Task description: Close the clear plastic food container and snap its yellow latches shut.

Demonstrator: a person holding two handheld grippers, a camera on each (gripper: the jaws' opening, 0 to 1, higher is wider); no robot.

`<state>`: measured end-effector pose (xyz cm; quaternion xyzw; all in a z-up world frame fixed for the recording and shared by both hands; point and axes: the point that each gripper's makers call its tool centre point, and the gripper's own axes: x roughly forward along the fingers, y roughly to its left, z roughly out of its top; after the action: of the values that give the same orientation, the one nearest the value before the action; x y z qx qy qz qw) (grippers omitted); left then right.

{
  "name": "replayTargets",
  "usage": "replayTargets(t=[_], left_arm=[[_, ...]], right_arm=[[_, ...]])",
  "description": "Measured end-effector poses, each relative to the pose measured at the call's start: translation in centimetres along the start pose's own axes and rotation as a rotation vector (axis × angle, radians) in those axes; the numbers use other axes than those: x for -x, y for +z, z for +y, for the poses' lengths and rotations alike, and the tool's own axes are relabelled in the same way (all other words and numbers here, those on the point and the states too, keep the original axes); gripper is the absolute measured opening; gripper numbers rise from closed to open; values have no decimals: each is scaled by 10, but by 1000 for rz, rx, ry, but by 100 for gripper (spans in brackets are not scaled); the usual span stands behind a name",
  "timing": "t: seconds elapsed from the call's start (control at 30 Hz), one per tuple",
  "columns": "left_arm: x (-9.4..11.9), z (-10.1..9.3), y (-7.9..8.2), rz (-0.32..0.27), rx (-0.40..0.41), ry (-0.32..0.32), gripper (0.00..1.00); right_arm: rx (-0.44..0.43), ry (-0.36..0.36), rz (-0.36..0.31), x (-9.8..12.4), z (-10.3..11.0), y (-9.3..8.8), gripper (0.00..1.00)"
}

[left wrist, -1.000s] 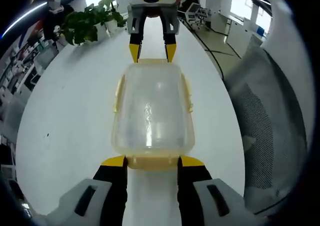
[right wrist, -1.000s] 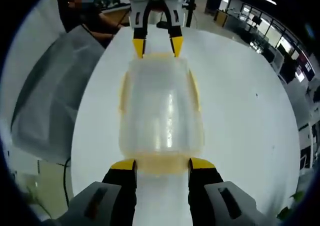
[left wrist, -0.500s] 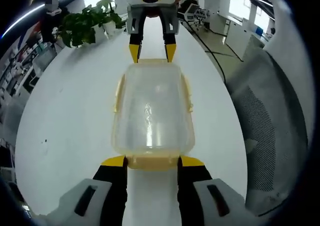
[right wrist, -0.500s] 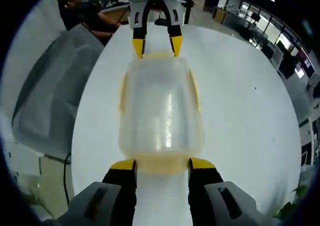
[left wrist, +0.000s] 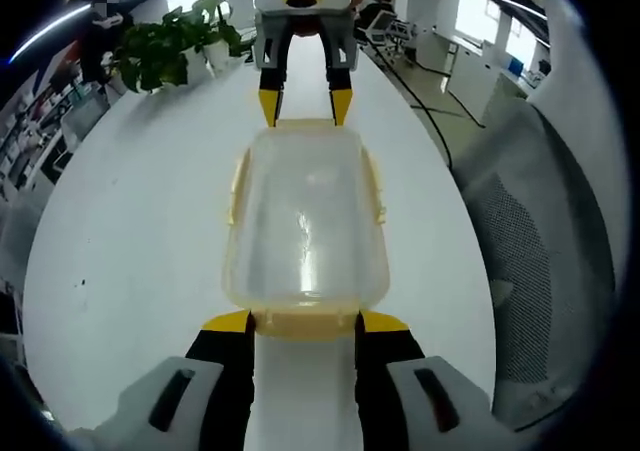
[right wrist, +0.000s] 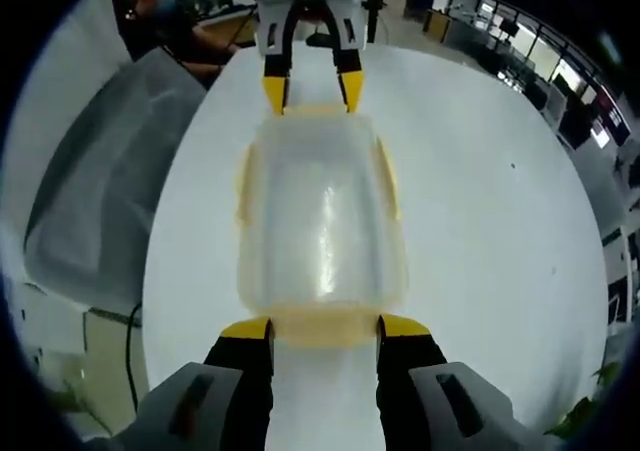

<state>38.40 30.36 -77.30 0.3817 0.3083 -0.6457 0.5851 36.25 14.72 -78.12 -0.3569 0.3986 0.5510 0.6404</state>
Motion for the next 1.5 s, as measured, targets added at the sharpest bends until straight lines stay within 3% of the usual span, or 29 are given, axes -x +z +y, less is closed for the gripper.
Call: replayTargets(t=[0.47,0.87,0.93,1.13,1.3,1.4,1.5], left_arm=[[-2,0,-2,-2,14,-32,38],[-3,4,-4,-10,-24,-4,40],[-2,3,-4,-16,-18,-3,40],[3,2,-8,-17,7,4,45],[11,0,-12,-35,81,22,45],[19,1,-7,-94,195,50,45],[23,5,-5,-114,286,89,45]], right_arm=[[-17,21,-9,-2,-1,-1,39],[-43,11,-25,-1,-2,-2,44],[-49,8,-30,-1,-2,-2,48],[-72,-11,-40,6,-4,-3,48],[-159,-56,-82,18,-4,2,47],[-268,-100,-118,25,-7,5,47],[-374,-145,-134,30,-11,6,45]])
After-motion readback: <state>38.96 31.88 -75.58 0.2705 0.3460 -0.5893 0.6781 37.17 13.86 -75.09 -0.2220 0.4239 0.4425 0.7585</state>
